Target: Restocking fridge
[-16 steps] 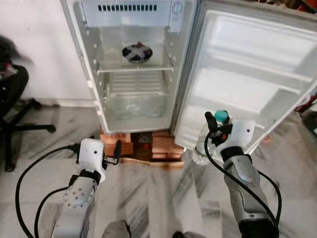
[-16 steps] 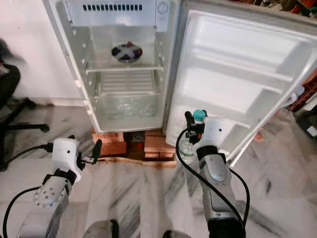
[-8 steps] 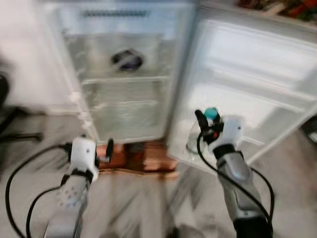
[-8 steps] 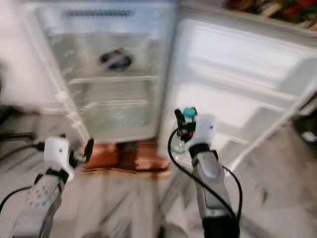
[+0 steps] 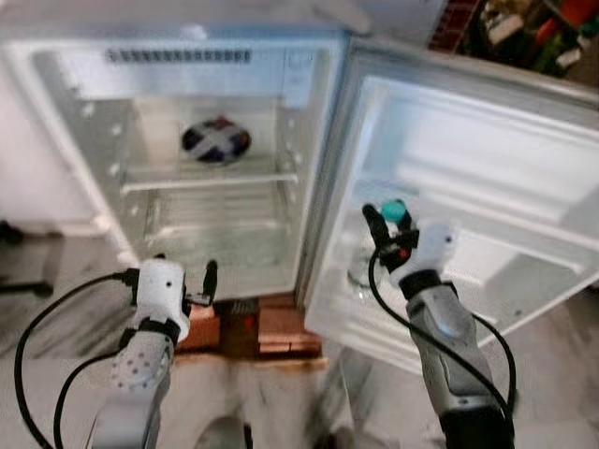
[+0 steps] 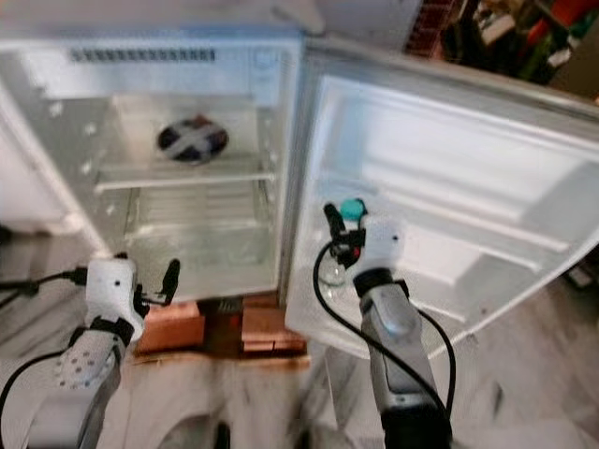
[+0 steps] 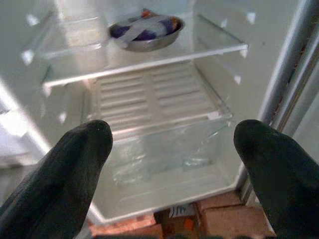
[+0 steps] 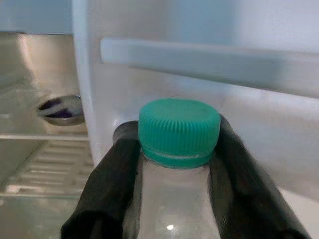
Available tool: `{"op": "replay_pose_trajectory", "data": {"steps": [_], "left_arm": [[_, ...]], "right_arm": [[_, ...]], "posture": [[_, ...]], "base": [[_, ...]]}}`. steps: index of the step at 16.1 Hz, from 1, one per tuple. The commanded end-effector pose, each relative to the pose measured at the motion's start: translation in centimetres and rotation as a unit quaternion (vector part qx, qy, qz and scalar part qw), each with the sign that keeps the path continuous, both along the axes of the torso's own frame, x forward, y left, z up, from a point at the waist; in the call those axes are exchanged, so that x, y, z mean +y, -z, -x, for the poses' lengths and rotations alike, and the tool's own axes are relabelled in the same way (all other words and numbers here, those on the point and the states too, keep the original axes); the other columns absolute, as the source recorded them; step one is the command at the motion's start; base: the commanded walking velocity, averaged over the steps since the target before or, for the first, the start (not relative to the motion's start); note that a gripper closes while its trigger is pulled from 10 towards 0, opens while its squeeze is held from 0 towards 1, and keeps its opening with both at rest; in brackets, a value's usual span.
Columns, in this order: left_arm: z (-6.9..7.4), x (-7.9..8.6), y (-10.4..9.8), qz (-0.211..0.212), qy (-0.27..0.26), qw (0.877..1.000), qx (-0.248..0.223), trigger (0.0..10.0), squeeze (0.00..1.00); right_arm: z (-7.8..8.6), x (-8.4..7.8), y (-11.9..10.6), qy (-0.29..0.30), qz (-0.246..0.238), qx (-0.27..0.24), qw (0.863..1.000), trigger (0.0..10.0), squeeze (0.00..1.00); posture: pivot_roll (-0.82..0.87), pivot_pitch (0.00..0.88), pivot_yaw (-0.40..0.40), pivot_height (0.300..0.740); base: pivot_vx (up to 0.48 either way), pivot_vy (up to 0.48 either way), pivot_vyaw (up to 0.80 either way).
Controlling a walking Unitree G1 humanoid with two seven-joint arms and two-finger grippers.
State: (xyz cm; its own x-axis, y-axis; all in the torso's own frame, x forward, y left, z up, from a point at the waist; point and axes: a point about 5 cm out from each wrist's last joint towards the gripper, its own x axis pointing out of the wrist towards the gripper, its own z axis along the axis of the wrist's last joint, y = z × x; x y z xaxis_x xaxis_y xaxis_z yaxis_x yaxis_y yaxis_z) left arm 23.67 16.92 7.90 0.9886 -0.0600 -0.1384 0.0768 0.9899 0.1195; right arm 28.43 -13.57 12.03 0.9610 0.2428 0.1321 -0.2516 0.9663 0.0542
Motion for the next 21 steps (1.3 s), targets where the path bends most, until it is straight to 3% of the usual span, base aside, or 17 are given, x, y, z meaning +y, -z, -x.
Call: {"op": "replay_pose_trajectory", "data": {"steps": [1, 5, 16, 21], "left_arm": [[0.4, -0.4, 0.4, 0.001, 0.001, 1.0, 0.012, 10.0, 0.0], [0.7, -0.5, 0.7, -0.007, 0.001, 1.0, 0.023, 10.0, 0.0], [0.8, -0.3, 0.5, -0.014, -0.001, 1.0, 0.024, 10.0, 0.0], [0.7, -0.3, 0.4, -0.013, -0.006, 1.0, 0.02, 10.0, 0.0]], "right_arm": [[0.2, -1.0, 0.7, 0.015, -0.006, 0.025, 1.0, 10.0, 0.0], [0.6, -0.2, 1.1, -0.023, -0.024, 0.038, 0.999, 10.0, 0.0], [0.7, 0.0, 1.1, -0.032, -0.029, 0.037, 0.998, 10.0, 0.0], [0.6, 0.3, 1.1, -0.043, -0.029, 0.037, 0.998, 10.0, 0.0]], "posture": [[0.17, 0.09, -0.065, 0.74], [0.17, 0.096, -0.066, 0.74], [0.17, 0.103, -0.059, 0.608], [0.18, 0.106, -0.059, 0.603]], "base": [[0.0, 0.0, 0.0], [0.0, 0.0, 0.0], [0.0, 0.0, 0.0], [0.0, 0.0, 0.0]]}}
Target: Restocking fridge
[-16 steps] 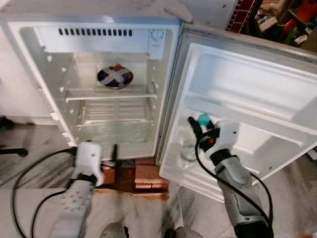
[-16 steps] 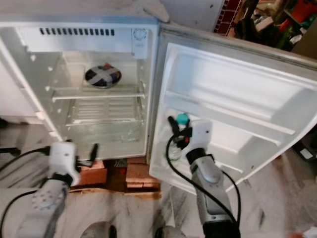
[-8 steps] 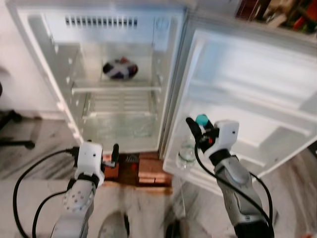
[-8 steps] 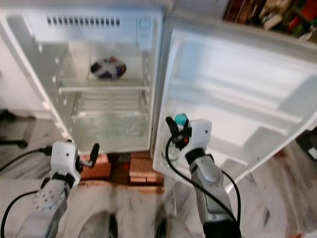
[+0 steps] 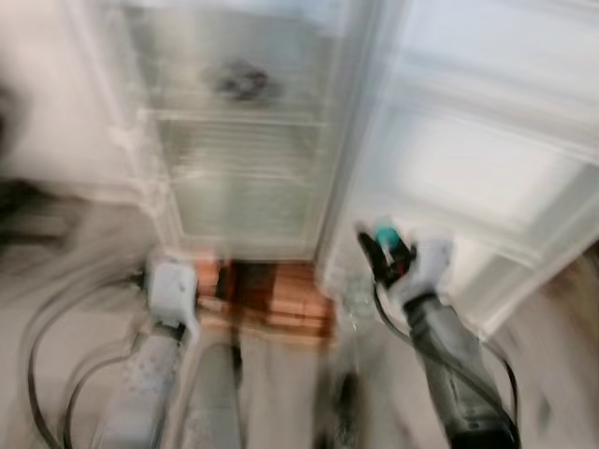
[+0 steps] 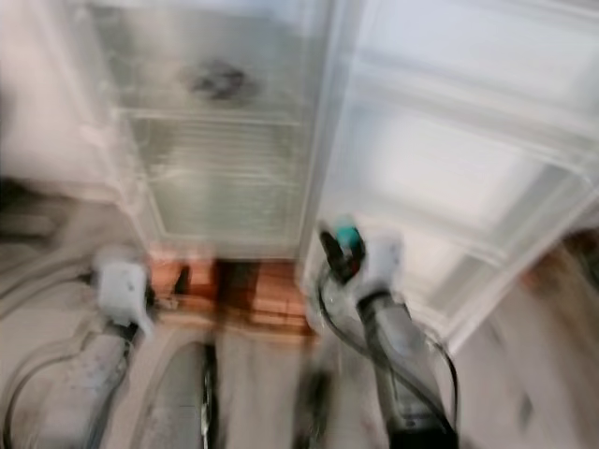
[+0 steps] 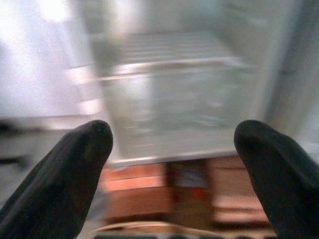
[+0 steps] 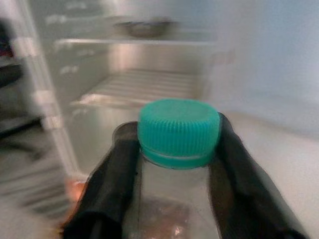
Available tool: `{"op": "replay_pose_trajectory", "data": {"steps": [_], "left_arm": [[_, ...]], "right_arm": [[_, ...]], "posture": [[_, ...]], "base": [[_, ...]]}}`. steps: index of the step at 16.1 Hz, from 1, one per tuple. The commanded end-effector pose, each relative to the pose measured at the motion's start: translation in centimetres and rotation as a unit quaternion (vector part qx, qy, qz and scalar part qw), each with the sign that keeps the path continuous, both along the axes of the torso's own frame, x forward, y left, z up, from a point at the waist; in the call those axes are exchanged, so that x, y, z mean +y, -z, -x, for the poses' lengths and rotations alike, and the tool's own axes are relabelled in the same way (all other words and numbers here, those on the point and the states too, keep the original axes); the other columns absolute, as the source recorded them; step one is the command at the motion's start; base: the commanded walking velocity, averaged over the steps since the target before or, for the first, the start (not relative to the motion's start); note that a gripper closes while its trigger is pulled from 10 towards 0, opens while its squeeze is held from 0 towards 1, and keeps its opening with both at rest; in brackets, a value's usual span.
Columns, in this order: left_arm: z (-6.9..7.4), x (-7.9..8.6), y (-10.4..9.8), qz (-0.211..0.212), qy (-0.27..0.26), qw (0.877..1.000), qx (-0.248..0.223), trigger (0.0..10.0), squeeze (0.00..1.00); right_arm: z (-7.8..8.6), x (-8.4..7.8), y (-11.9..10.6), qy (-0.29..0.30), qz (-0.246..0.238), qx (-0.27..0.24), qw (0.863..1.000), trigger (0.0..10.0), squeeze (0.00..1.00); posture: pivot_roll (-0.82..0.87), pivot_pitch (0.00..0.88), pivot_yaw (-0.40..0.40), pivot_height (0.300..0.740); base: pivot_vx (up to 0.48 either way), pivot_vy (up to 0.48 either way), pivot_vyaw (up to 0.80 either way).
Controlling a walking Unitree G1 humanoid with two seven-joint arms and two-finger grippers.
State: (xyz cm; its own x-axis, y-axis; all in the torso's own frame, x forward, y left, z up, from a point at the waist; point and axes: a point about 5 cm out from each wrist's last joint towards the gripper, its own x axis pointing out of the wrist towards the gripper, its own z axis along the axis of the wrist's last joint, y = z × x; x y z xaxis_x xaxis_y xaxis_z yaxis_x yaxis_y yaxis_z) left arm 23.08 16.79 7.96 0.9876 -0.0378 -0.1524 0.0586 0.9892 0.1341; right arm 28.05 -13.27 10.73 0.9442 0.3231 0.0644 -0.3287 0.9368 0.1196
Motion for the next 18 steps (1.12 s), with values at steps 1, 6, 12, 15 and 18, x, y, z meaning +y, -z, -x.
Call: {"op": "replay_pose_trajectory", "data": {"steps": [1, 6, 12, 15, 18], "left_arm": [[0.1, -0.1, 0.4, -0.005, 0.002, 1.0, 0.014, 10.0, 0.0], [0.0, 0.4, -0.3, 0.003, -0.009, 1.0, -0.004, 10.0, 0.0], [-0.1, 0.3, -0.4, 0.005, -0.004, 1.0, -0.008, 10.0, 0.0], [0.0, 0.3, -0.4, 0.004, 0.001, 1.0, -0.006, 10.0, 0.0], [0.1, 0.2, -0.3, 0.002, 0.002, 1.0, -0.001, 10.0, 0.0]], "right_arm": [[0.1, 0.2, -0.2, -0.003, -0.006, -0.006, 1.0, 10.0, 0.0], [-0.3, 1.7, -0.3, -0.033, -0.004, -0.014, 0.999, 10.0, 0.0], [-1.2, 1.9, -2.1, -0.023, -0.004, -0.056, 0.998, 10.0, 0.0], [-1.7, 1.6, -2.4, -0.015, 0.003, -0.067, 0.998, 10.0, 0.0], [-1.7, 1.6, -2.3, -0.015, 0.007, -0.068, 0.998, 10.0, 0.0]], "posture": [[0.18, 0.106, -0.059, 0.603], [0.18, 0.112, -0.065, 0.603], [0.18, 0.124, -0.063, 0.603], [0.18, 0.128, -0.06, 0.603], [0.18, 0.132, -0.061, 0.603]], "base": [[0.0, 0.0, 0.0], [0.0, 0.0, 0.0], [0.051, 0.0, 0.0], [0.354, 0.0, 0.0], [0.304, 0.0, 0.0]]}}
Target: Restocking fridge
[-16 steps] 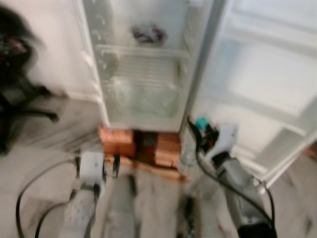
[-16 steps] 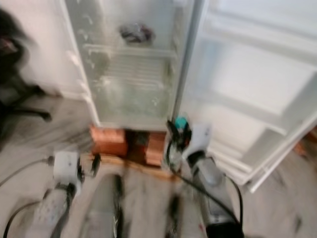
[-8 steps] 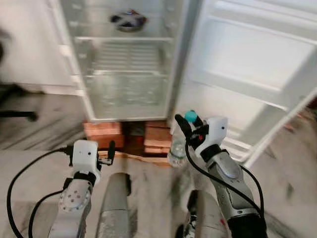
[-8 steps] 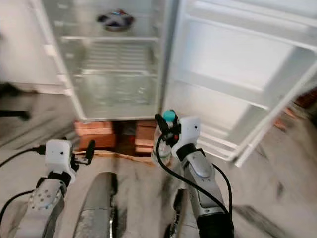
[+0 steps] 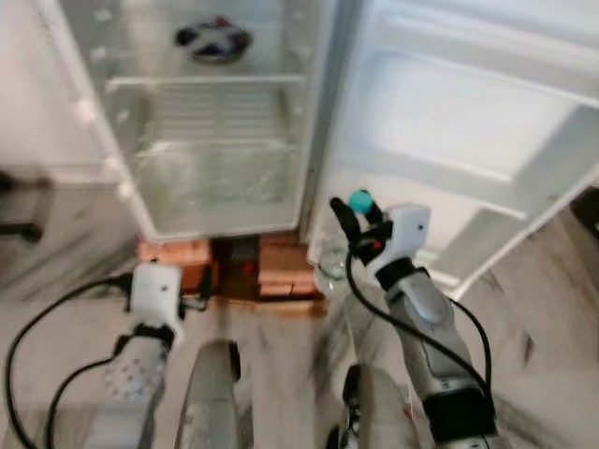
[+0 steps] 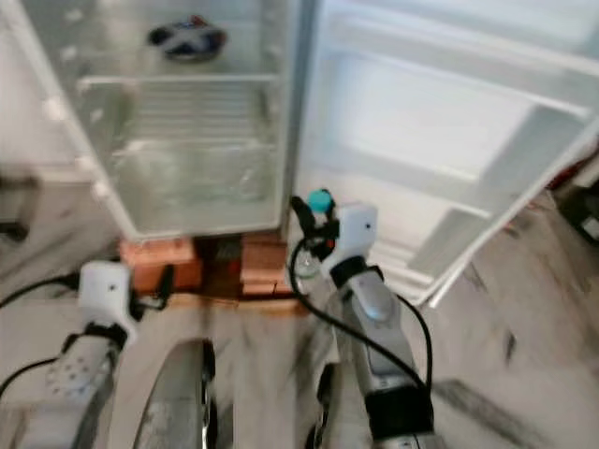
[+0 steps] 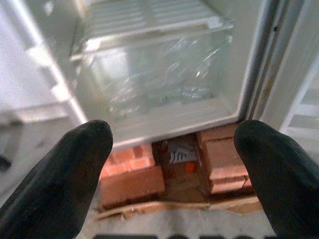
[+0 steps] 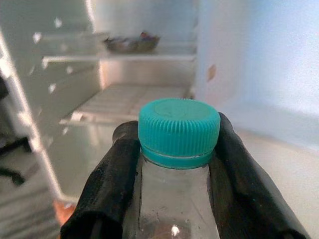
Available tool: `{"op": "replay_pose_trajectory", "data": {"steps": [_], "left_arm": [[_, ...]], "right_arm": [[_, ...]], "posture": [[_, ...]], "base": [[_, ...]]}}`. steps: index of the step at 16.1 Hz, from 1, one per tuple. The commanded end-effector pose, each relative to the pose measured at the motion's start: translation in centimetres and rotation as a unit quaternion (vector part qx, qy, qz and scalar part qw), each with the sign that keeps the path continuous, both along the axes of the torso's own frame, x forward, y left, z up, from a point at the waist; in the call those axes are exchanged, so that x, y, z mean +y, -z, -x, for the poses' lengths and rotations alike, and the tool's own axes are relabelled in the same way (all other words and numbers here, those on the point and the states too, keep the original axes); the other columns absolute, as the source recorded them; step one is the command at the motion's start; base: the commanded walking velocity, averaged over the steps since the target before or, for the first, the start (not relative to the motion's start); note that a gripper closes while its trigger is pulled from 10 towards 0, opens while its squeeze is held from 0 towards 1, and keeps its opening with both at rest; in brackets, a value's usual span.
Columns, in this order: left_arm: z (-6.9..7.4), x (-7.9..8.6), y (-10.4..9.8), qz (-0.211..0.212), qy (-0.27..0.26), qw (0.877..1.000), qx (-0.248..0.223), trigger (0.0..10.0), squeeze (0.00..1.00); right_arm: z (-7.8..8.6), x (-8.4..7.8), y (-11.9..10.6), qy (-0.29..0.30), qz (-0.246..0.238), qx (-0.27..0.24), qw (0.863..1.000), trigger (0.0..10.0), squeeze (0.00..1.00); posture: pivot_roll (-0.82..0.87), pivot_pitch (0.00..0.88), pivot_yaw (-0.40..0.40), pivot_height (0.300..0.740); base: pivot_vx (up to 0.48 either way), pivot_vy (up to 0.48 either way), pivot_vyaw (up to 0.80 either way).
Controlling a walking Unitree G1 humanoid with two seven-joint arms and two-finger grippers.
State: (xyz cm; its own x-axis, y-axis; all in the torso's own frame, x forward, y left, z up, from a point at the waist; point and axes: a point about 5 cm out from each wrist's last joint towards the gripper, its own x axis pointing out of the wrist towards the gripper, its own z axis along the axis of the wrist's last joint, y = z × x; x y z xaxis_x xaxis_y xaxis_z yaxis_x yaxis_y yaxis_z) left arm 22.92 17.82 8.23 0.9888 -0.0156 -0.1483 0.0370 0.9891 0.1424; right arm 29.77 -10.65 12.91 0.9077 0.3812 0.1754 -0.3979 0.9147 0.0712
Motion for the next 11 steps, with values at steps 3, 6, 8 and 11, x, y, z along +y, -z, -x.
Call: {"op": "replay_pose_trajectory", "data": {"steps": [3, 6, 8, 11], "left_arm": [[-0.04, -0.79, 0.02, 0.007, 0.011, 1.0, 0.004, 10.0, 0.0], [-0.05, -0.77, 0.02, 0.008, 0.009, 1.0, 0.004, 10.0, 0.0], [-0.03, -0.8, 0.03, 0.008, 0.009, 1.0, 0.005, 10.0, 0.0], [0.49, -0.88, 0.13, -0.012, 0.011, 1.0, 0.014, 10.0, 0.0]], "right_arm": [[0.07, -0.9, -0.19, 0.015, 0.004, -0.011, 1.0, 10.0, 0.0], [0.13, -0.75, -0.12, 0.012, 0.005, -0.011, 1.0, 10.0, 0.0], [0.16, -0.68, -0.13, 0.008, 0.004, -0.01, 1.0, 10.0, 0.0], [0.57, -0.74, 0.02, -0.01, 0.01, -0.006, 1.0, 10.0, 0.0]], "posture": [[0.18, 0.135, -0.061, 0.603], [0.18, 0.136, -0.062, 0.603], [0.18, 0.137, -0.063, 0.603], [0.19, 0.151, -0.07, 0.598]], "base": [[0.291, 0.0, 0.0], [0.091, 0.0, 0.0], [0.0, 0.0, 0.0], [0.0, 0.0, 0.0]]}}
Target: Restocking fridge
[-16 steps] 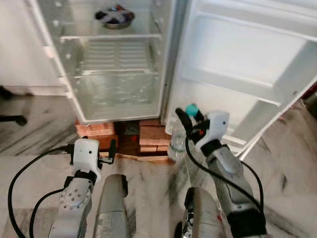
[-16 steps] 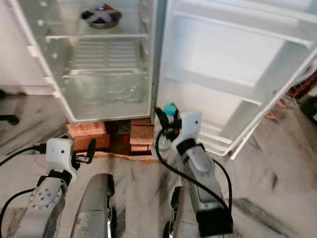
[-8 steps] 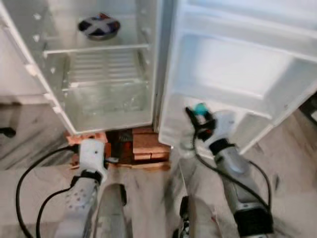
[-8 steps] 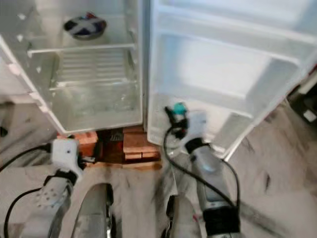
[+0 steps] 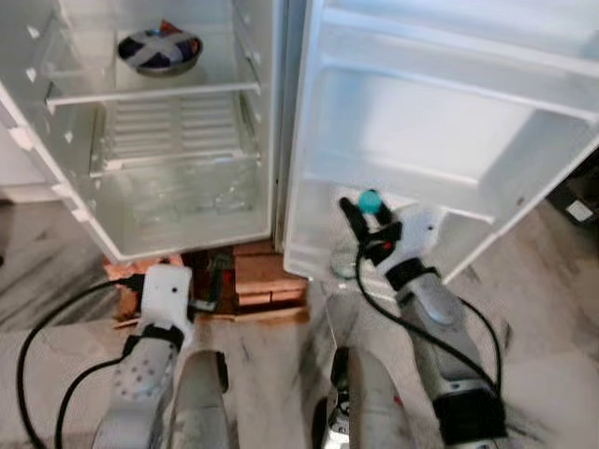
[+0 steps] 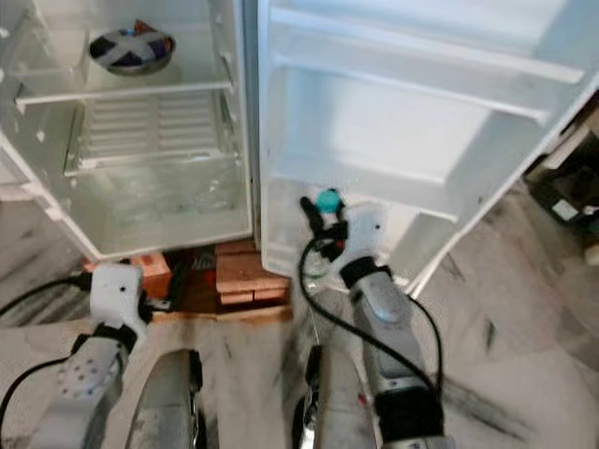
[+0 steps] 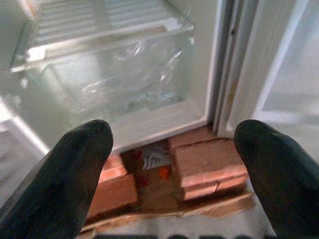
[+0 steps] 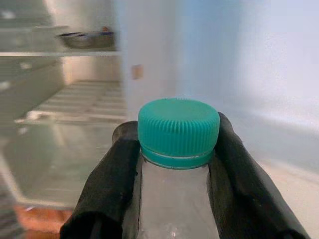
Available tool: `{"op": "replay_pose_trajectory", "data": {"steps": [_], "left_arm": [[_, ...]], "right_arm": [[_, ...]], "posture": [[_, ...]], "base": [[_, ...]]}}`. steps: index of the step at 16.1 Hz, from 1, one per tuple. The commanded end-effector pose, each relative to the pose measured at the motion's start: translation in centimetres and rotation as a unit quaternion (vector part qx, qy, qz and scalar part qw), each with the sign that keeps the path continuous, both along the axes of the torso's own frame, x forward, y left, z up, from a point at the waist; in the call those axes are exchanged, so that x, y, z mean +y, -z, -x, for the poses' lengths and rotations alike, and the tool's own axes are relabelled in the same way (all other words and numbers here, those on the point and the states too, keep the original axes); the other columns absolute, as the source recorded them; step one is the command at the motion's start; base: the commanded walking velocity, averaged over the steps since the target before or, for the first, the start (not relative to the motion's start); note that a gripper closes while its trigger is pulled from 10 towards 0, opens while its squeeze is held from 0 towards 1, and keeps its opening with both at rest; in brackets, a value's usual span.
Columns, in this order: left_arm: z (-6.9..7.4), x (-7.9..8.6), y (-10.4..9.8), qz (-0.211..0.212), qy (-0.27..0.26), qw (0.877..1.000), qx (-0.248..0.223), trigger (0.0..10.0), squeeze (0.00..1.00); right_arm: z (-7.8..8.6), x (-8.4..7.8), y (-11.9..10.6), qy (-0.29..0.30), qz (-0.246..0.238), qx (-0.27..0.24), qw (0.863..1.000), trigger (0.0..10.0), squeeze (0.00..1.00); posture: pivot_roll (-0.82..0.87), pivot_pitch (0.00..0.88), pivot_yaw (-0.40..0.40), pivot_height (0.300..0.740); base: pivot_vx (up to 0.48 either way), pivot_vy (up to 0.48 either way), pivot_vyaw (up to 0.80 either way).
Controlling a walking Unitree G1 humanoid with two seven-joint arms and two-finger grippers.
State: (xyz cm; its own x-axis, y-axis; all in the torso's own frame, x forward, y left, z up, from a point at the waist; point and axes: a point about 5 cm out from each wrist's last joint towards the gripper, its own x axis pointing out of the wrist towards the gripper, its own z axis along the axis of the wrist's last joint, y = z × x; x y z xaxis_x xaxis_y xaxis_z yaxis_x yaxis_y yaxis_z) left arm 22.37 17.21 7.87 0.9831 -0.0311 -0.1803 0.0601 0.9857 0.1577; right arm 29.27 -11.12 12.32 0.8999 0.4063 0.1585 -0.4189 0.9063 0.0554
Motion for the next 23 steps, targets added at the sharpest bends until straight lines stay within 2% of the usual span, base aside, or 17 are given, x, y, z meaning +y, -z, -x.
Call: {"op": "replay_pose_trajectory", "data": {"steps": [1, 3, 4, 6, 7, 8, 10, 13, 15, 16, 17, 18, 20, 23], "left_arm": [[0.7, 0.4, 0.3, -0.006, -0.007, 1.0, 0.011, 10.0, 0.0], [1.1, 1.0, 0.3, 0.0, -0.011, 1.0, 0.015, 10.0, 0.0], [1.6, 1.5, -0.4, 0.028, 0.008, 1.0, 0.001, 10.0, 0.0], [2.1, 2.1, -0.4, 0.014, 0.02, 1.0, 0.001, 10.0, 0.0], [2.9, 3.6, 0.0, 0.001, -0.002, 1.0, 0.026, 10.0, 0.0], [3.2, 4.1, 0.1, 0.007, -0.007, 0.999, 0.037, 10.0, 0.0], [3.4, 4.9, -1.2, -0.01, -0.016, 1.0, 0.014, 10.0, 0.0], [3.4, 4.1, -3.1, -0.021, -0.022, 0.999, -0.022, 10.0, 0.0], [3.7, 2.7, -4.0, -0.021, -0.02, 0.999, -0.039, 10.0, 0.0], [3.8, 2.5, -4.1, -0.02, -0.021, 0.999, -0.038, 10.0, 0.0], [4.6, 1.7, -4.0, -0.015, -0.019, 0.999, -0.033, 10.0, 0.0], [5.1, 1.3, -4.1, -0.015, -0.011, 0.999, -0.029, 10.0, 0.0], [5.8, 0.8, -4.7, -0.025, -0.002, 0.999, -0.027, 10.0, 0.0], [6.8, 1.0, -5.1, -0.03, -0.005, 0.999, -0.016, 10.0, 0.0]], "right_arm": [[0.3, -0.2, -0.4, -0.008, -0.001, -0.01, 1.0, 10.0, 0.0], [0.3, 0.1, -0.5, -0.015, 0.003, -0.01, 1.0, 10.0, 0.0], [0.5, 0.2, -0.4, -0.024, 0.016, -0.011, 1.0, 10.0, 0.0], [0.6, 0.0, -0.1, -0.028, 0.016, -0.003, 0.999, 10.0, 0.0], [0.5, 0.2, 0.0, -0.041, 0.029, -0.005, 0.999, 10.0, 0.0], [0.2, 0.6, -0.2, -0.05, 0.037, -0.011, 0.998, 10.0, 0.0], [-1.0, 2.8, -1.1, -0.097, 0.077, -0.057, 0.991, 10.0, 0.0], [-2.4, 5.4, -3.2, -0.125, 0.134, -0.143, 0.973, 10.0, 0.0], [-4.3, 7.0, -5.6, -0.125, 0.167, -0.214, 0.954, 10.0, 0.0], [-4.6, 7.1, -5.8, -0.122, 0.172, -0.223, 0.952, 10.0, 0.0], [-5.3, 7.5, -6.8, -0.102, 0.201, -0.261, 0.939, 10.0, 0.0], [-5.4, 7.8, -7.2, -0.095, 0.227, -0.29, 0.925, 10.0, 0.0], [-5.7, 7.6, -7.1, -0.077, 0.273, -0.326, 0.902, 10.0, 0.0], [-6.4, 6.1, -5.5, -0.043, 0.276, -0.291, 0.915, 10.0, 0.0]], "posture": [[0.19, 0.163, -0.077, 0.578], [0.2, 0.18, -0.083, 0.563], [0.21, 0.204, -0.103, 0.563], [0.22, 0.213, -0.107, 0.563], [0.23, 0.258, -0.118, 0.563], [0.23, 0.273, -0.118, 0.563], [0.25, 0.306, -0.114, 0.563], [0.28, 0.332, -0.114, 0.563], [0.3, 0.352, -0.111, 0.563], [0.3, 0.352, -0.111, 0.563], [0.32, 0.359, -0.099, 0.563], [0.33, 0.375, -0.091, 0.563], [0.36, 0.405, -0.079, 0.563], [0.38, 0.443, -0.066, 0.563]], "base": [[0.0, 0.0, 0.0], [0.0, 0.0, 0.0], [0.0, 0.0, 0.0], [0.0, 0.0, 0.0], [0.0, 0.0, 0.0], [0.0, 0.0, 0.0], [0.0, 0.0, 0.0], [0.0, 0.0, 0.0], [0.0, 0.0, 0.0], [0.0, 0.0, 0.0], [0.0, 0.0, 0.0], [0.0, 0.0, 0.0], [0.0, 0.0, 0.0], [0.0, 0.0, 0.0]]}}
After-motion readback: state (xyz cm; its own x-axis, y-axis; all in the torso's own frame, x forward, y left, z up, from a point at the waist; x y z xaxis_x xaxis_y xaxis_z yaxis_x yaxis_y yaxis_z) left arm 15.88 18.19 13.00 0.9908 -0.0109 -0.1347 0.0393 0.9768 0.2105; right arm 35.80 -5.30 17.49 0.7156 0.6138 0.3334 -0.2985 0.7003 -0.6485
